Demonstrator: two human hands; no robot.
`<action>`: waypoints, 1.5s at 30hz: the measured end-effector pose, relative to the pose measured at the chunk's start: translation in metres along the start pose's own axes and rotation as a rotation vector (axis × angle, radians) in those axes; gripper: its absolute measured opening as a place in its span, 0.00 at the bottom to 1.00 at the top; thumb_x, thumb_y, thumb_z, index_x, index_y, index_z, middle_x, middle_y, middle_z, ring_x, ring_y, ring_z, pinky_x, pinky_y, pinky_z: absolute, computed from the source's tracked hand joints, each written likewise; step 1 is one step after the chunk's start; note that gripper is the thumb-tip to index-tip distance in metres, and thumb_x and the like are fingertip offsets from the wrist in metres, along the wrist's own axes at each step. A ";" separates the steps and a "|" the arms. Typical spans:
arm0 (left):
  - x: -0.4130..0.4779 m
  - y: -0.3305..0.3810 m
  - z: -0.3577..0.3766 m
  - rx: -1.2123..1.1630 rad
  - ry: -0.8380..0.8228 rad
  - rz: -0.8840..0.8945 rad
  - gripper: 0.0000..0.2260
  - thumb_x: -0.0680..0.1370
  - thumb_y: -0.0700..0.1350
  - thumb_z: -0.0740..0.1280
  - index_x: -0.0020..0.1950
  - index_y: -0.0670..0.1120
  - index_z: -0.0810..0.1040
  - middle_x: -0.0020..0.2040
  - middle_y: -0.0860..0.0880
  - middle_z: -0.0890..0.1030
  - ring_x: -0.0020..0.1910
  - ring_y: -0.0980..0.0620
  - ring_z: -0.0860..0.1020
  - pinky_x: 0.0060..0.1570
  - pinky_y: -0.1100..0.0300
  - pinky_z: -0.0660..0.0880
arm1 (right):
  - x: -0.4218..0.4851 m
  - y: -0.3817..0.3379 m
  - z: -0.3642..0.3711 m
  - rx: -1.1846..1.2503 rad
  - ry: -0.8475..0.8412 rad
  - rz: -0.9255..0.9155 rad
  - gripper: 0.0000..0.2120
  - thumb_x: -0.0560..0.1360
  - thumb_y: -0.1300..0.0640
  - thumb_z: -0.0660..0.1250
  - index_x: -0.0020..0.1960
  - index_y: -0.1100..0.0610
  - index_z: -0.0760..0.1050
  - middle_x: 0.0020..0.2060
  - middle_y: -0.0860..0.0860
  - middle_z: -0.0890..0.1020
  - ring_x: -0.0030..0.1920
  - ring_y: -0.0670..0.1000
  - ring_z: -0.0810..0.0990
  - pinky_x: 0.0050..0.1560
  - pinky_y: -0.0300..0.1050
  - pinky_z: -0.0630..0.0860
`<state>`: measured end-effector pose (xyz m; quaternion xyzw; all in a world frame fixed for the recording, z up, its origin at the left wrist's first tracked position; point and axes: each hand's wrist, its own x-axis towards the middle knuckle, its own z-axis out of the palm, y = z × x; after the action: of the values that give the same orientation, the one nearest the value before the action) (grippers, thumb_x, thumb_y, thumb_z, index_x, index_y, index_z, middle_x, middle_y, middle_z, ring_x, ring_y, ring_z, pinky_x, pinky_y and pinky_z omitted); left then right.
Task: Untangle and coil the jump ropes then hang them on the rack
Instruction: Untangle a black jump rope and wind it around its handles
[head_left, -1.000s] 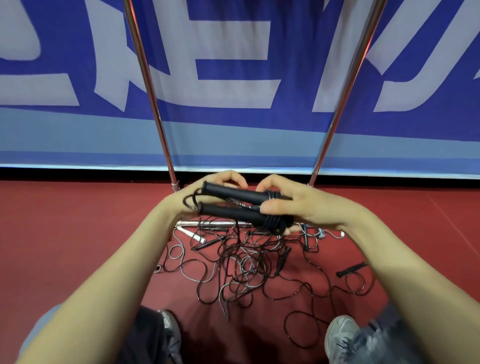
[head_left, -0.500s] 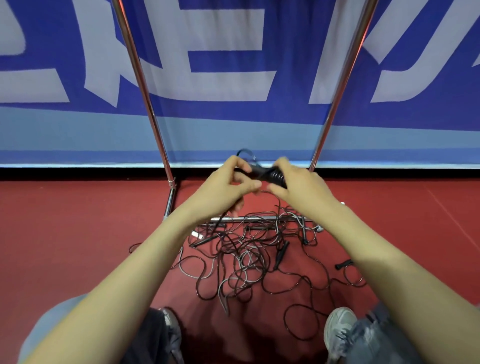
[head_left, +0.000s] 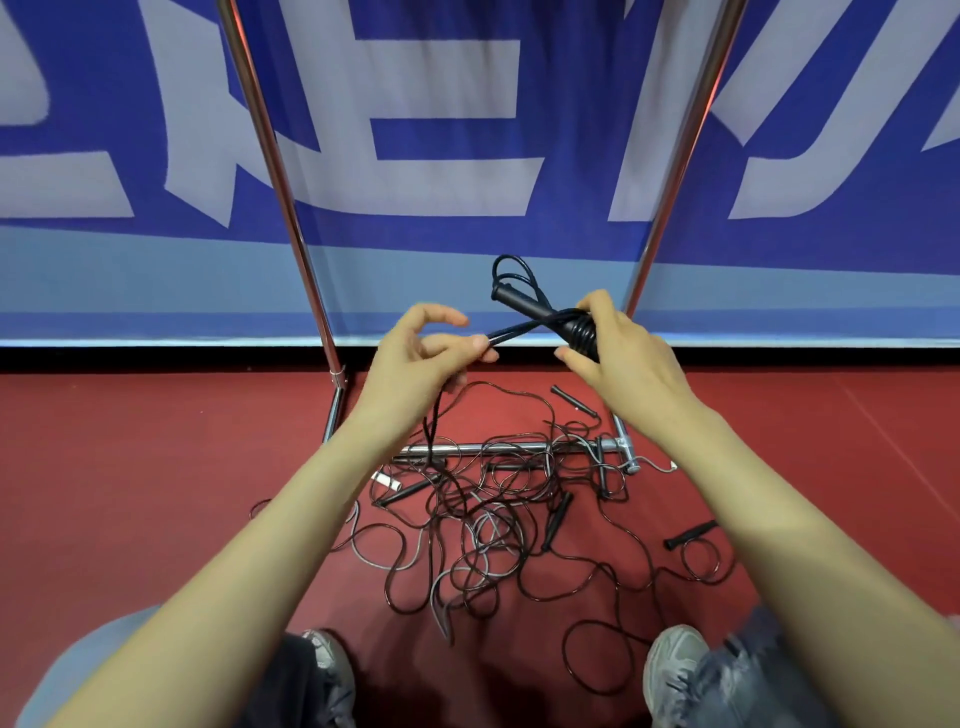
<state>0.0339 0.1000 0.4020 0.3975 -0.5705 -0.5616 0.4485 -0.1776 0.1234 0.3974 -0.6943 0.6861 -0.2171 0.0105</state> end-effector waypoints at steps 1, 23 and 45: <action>-0.005 0.002 0.004 0.079 -0.004 0.101 0.09 0.77 0.39 0.69 0.52 0.48 0.72 0.39 0.46 0.85 0.27 0.51 0.70 0.30 0.62 0.70 | 0.001 0.001 0.002 -0.043 -0.008 -0.004 0.17 0.79 0.49 0.64 0.59 0.58 0.62 0.46 0.53 0.76 0.44 0.60 0.77 0.38 0.49 0.68; -0.015 0.007 0.015 -0.095 -0.180 0.042 0.09 0.76 0.38 0.67 0.54 0.45 0.72 0.36 0.47 0.83 0.24 0.54 0.65 0.25 0.64 0.64 | 0.003 0.006 0.000 0.100 -0.077 0.070 0.20 0.79 0.47 0.63 0.66 0.53 0.65 0.48 0.52 0.78 0.45 0.55 0.76 0.43 0.49 0.72; 0.001 -0.033 0.009 0.045 -0.212 -0.189 0.15 0.75 0.42 0.71 0.55 0.44 0.66 0.30 0.49 0.78 0.23 0.56 0.64 0.24 0.66 0.63 | -0.004 -0.030 -0.006 1.185 -0.101 0.207 0.20 0.67 0.39 0.70 0.43 0.57 0.78 0.38 0.66 0.81 0.24 0.52 0.73 0.21 0.39 0.66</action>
<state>0.0230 0.0997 0.3694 0.3978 -0.5870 -0.6273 0.3220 -0.1507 0.1309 0.4115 -0.5094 0.5109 -0.5270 0.4492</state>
